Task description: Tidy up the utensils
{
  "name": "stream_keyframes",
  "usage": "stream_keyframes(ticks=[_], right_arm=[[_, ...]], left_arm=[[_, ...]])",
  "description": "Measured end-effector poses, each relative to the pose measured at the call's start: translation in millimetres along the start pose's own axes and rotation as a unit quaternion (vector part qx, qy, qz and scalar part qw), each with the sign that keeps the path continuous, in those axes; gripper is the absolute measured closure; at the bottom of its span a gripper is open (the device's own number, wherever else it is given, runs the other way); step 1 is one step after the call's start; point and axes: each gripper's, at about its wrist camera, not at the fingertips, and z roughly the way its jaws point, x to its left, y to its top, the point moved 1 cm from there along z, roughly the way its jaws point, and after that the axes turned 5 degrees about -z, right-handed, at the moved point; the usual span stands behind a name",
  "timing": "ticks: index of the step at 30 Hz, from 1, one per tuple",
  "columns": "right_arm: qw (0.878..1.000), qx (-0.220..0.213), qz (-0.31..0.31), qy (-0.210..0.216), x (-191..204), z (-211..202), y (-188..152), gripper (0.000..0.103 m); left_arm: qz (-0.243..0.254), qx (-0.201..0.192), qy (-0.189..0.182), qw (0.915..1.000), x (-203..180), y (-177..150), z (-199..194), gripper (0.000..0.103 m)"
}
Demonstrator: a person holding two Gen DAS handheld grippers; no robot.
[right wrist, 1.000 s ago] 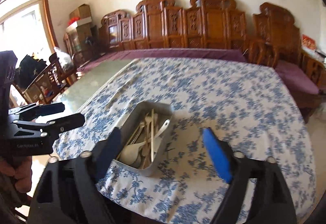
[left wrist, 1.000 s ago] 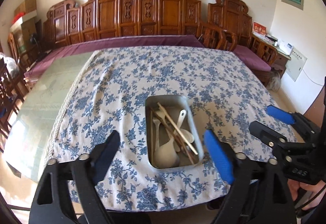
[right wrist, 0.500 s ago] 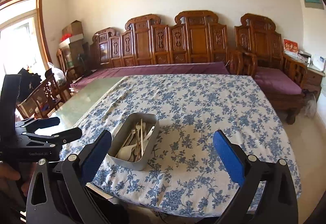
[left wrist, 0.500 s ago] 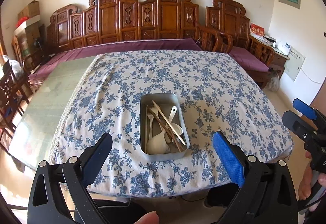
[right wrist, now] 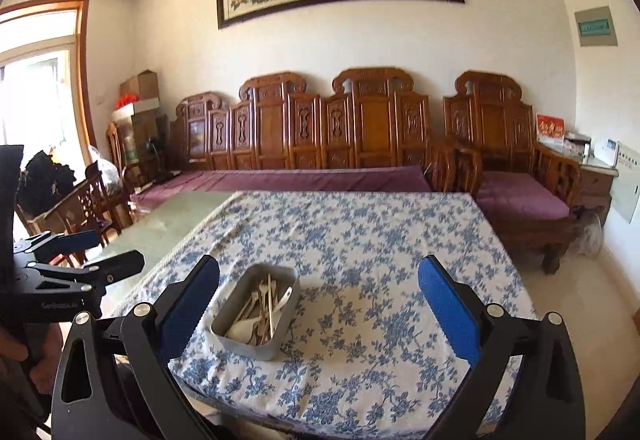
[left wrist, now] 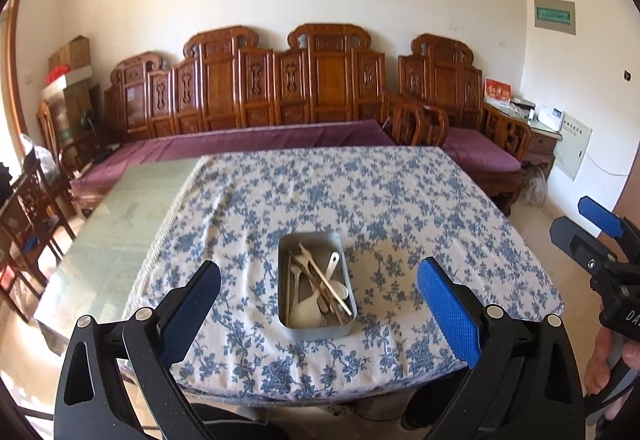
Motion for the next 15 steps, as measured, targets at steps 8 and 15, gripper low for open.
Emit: stream_keyframes(ticks=[8,15], right_arm=[[0.999,-0.040,-0.005,-0.017,0,-30,20,0.003],[0.998,-0.050,-0.004,-0.025,-5,-38,25,0.003]], left_arm=[[0.012,-0.048,0.004,0.9988,-13,11,-35,0.008],[0.006,-0.070,0.006,0.9975,-13,15,-52,0.008]])
